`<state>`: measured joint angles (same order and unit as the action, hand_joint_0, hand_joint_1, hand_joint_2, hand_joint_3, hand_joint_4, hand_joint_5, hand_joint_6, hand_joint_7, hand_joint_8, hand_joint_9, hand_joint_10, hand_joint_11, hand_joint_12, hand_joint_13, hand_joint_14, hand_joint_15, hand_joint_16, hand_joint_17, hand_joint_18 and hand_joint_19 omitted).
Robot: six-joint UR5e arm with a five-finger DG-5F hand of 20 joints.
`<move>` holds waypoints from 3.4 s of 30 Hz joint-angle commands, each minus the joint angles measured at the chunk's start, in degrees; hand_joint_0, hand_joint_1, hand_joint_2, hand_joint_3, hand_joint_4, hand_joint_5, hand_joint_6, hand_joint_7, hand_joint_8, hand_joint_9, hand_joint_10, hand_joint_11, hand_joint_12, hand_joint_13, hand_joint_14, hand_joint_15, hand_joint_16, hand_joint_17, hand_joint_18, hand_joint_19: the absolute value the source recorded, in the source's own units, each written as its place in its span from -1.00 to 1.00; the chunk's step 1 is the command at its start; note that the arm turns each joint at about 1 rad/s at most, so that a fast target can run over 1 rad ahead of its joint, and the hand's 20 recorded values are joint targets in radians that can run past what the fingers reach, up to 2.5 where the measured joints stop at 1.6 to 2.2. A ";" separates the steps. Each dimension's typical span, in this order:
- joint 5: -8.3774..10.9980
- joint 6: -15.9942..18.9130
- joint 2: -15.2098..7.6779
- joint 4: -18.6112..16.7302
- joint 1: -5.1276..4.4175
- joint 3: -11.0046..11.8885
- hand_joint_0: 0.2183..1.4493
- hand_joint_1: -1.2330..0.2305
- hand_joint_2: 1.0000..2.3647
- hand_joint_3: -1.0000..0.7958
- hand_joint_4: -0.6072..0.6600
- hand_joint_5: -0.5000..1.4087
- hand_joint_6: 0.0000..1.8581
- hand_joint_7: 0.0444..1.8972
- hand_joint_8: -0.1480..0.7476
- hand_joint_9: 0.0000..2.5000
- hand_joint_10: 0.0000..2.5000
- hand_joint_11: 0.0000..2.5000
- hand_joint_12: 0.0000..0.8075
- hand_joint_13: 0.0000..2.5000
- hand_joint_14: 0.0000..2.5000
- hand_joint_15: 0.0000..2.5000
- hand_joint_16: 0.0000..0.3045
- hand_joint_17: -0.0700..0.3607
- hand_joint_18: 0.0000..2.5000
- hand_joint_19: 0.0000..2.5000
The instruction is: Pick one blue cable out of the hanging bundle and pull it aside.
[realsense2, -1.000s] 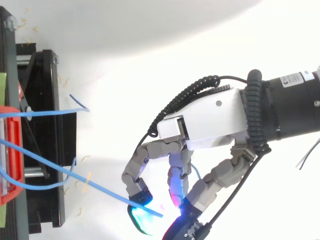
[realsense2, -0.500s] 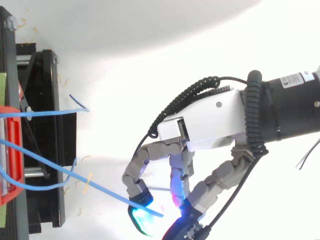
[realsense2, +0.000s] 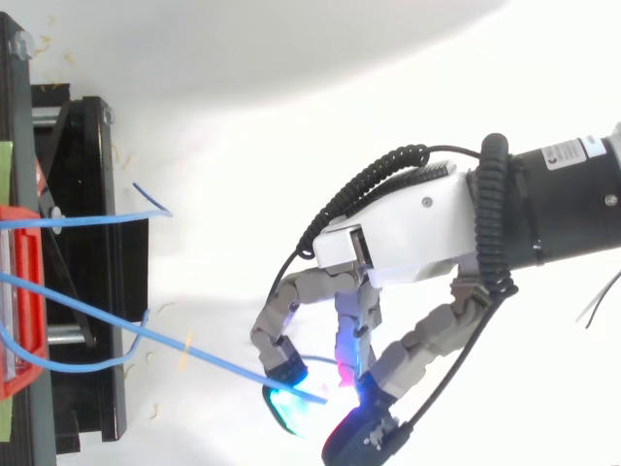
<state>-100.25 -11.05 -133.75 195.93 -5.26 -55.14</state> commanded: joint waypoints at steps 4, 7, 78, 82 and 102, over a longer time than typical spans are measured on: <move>0.23 0.07 0.16 -2.74 1.57 -1.63 -0.36 -0.47 -0.98 -0.11 -0.20 -0.47 -0.08 0.11 -0.24 -0.11 -0.99 -0.86 0.01 -0.27 -0.98 -0.54 -0.61 -0.05 -0.47 -0.47; 0.32 -0.02 0.42 -2.74 1.92 -1.55 -0.36 -0.47 -0.99 -0.12 -0.20 -0.47 -0.08 0.10 -0.25 -0.14 -1.00 -0.88 0.00 -0.31 -0.98 -0.57 -0.61 -0.05 -0.51 -0.49; 13.77 4.73 2.88 -16.63 1.39 -7.79 -0.35 -0.42 -0.99 -0.18 -0.17 -0.47 -0.08 0.09 -0.21 -0.19 -1.00 -0.91 0.03 -0.35 -0.98 -0.58 -0.58 -0.01 -0.56 -0.49; 13.77 4.73 2.88 -16.63 1.39 -7.70 -0.35 -0.42 -0.99 -0.19 -0.17 -0.47 -0.08 0.09 -0.20 -0.19 -1.00 -0.91 0.05 -0.35 -0.98 -0.58 -0.58 0.00 -0.56 -0.49; 13.85 4.73 2.88 -16.63 1.31 -7.79 -0.56 -0.03 -1.00 -0.44 -0.13 -0.51 -0.08 0.02 -0.17 -0.24 -0.99 -0.85 0.01 -0.43 -0.98 -0.59 -0.60 -0.03 -0.64 -0.46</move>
<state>-86.45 -6.33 -130.87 179.30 -3.94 -62.95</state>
